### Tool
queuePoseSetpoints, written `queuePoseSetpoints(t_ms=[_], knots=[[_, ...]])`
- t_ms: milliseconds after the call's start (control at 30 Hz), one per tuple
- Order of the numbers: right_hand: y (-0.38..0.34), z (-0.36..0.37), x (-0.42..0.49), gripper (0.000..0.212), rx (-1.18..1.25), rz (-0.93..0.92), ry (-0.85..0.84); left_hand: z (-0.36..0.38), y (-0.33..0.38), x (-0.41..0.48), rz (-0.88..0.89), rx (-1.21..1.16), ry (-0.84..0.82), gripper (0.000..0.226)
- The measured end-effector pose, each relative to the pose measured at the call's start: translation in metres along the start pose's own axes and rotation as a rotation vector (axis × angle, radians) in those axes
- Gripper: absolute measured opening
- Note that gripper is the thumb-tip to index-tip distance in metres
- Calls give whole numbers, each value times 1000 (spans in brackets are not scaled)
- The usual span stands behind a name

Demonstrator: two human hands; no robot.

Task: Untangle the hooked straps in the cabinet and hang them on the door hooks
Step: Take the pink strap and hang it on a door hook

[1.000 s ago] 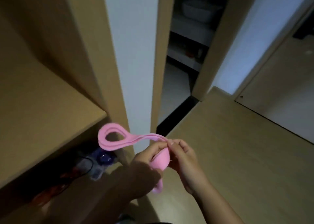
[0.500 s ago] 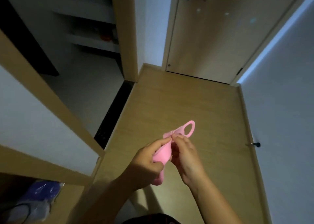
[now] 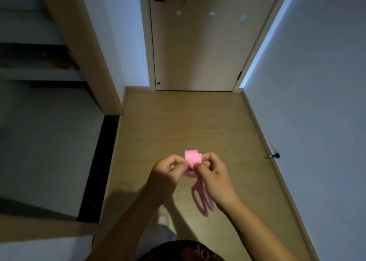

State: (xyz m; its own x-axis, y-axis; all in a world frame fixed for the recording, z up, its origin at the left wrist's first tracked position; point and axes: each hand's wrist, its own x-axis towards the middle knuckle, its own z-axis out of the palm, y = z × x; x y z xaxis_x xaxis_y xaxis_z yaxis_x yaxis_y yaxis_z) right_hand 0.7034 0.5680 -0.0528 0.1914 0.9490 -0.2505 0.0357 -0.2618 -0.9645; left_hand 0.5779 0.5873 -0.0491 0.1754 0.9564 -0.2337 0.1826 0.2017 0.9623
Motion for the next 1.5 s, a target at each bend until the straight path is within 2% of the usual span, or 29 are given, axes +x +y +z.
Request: queuePoseSetpoints(t_ms=[133,233,367,467,567,733,833,900,1000,1100,1167,1200,1333,1400,1500], knots=[[-17,-4,44,19,-85,-71,-10,-2,12,62,19,-20,-63,29],[-25,-12,67,12,-148,-92,-38,5,13,92,26,-12,-16,23],[-29,-18,101,17,-145,-93,-38,15,20,129,-14,21,35,14],[-33,-25,133,12,-140,-101,-43,22,30,159,-19,43,24,19],[-37,-36,168,18,-123,-88,-73,30,37,190,-19,1,7,22],[-50,-63,242,18,-299,-221,-69,54,52,257,1,-43,35,22],[-67,-85,288,10,-346,-218,-60,72,70,295,-13,-109,31,19],[-79,-100,317,13,-378,-240,-43,82,82,318,-43,-158,32,11],[-93,-122,357,23,-484,-238,-35,92,96,344,-44,-106,38,26],[-99,-135,392,16,-668,-281,-5,93,104,369,-13,-75,141,31],[-105,-138,414,9,-776,-285,-55,90,108,390,37,-32,164,29],[-109,-137,424,12,-825,-294,-92,87,111,401,58,-6,147,28],[-121,-120,461,38,-943,-364,-243,75,122,445,114,67,95,32],[-126,-107,482,36,-931,-388,-271,69,127,469,131,75,72,33],[-136,-92,521,26,-901,-417,-197,57,139,513,153,54,21,28]])
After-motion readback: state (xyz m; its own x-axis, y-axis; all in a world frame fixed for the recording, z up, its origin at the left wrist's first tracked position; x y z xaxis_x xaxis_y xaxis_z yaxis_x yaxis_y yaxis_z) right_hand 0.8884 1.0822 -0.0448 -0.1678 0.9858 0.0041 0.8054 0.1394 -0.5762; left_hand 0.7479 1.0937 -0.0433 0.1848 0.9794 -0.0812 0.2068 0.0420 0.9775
